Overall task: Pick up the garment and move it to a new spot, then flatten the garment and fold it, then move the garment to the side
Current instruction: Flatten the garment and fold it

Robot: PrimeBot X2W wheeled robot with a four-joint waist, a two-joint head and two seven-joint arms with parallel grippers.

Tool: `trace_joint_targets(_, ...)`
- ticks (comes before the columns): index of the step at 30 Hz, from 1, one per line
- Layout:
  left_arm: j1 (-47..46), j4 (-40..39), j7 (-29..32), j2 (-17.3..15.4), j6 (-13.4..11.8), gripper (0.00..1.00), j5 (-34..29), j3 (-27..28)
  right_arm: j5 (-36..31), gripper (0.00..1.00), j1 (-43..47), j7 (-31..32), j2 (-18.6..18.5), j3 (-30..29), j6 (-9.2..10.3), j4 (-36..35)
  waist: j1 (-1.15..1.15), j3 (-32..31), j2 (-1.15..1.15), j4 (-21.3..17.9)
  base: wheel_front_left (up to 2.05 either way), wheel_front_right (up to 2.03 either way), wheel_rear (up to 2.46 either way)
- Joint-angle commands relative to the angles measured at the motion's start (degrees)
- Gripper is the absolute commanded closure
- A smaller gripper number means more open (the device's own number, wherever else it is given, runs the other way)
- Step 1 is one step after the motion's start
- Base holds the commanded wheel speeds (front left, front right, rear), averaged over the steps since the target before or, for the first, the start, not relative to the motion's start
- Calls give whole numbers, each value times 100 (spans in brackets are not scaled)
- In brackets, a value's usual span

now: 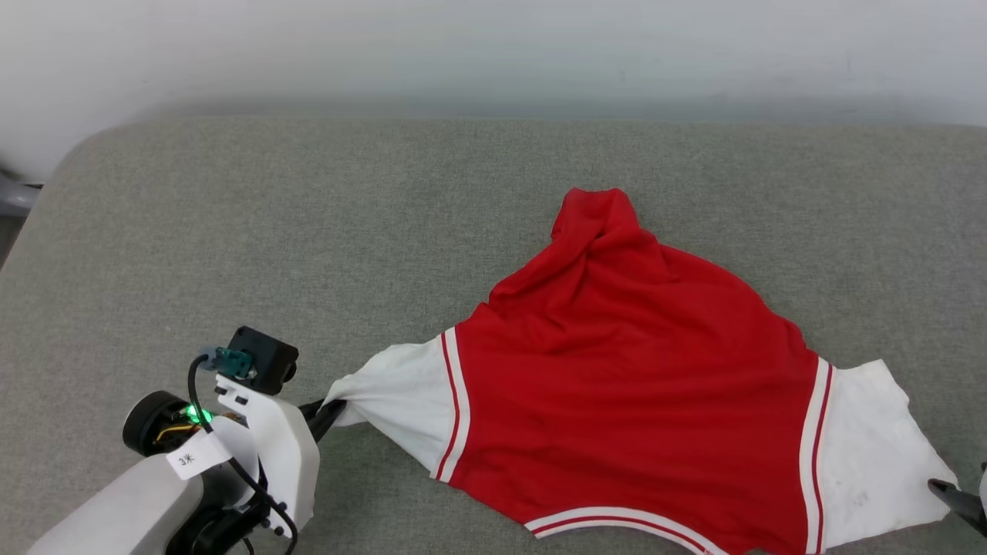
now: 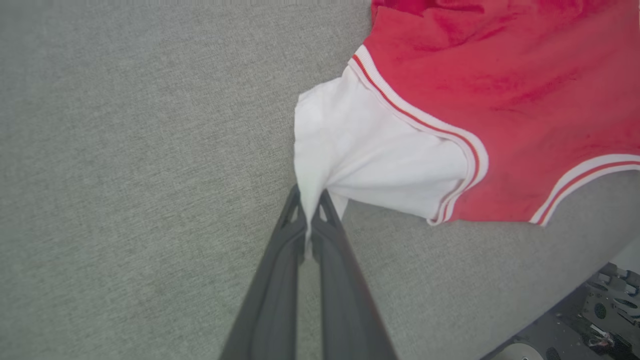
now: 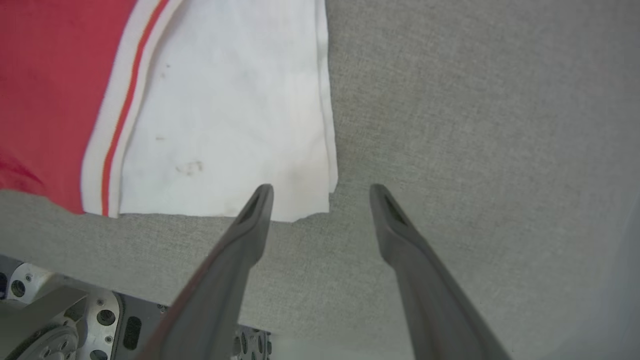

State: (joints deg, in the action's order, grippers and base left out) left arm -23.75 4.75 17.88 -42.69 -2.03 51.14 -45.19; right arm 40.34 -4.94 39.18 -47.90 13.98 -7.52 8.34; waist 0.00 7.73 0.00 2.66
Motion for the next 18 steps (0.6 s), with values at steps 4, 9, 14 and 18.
trace_joint_targets(4,-162,-61,-39,71,-3,100,-94,-12,74,0,-234,-134,220,267,6,468,0,226,0,115,0,0,0)
trace_joint_targets(9,-222,-70,-70,112,-8,100,-131,-31,96,0,-287,-361,453,783,6,1059,0,374,0,172,0,0,0)
trace_joint_targets(14,-184,-40,-111,159,3,100,-142,-66,313,0,-377,-766,677,1339,4,1509,0,392,0,173,0,0,0)
trace_joint_targets(18,-107,-12,-151,176,2,100,-112,-90,471,100,-583,-1282,641,1614,-2,1658,0,321,0,132,0,0,0)
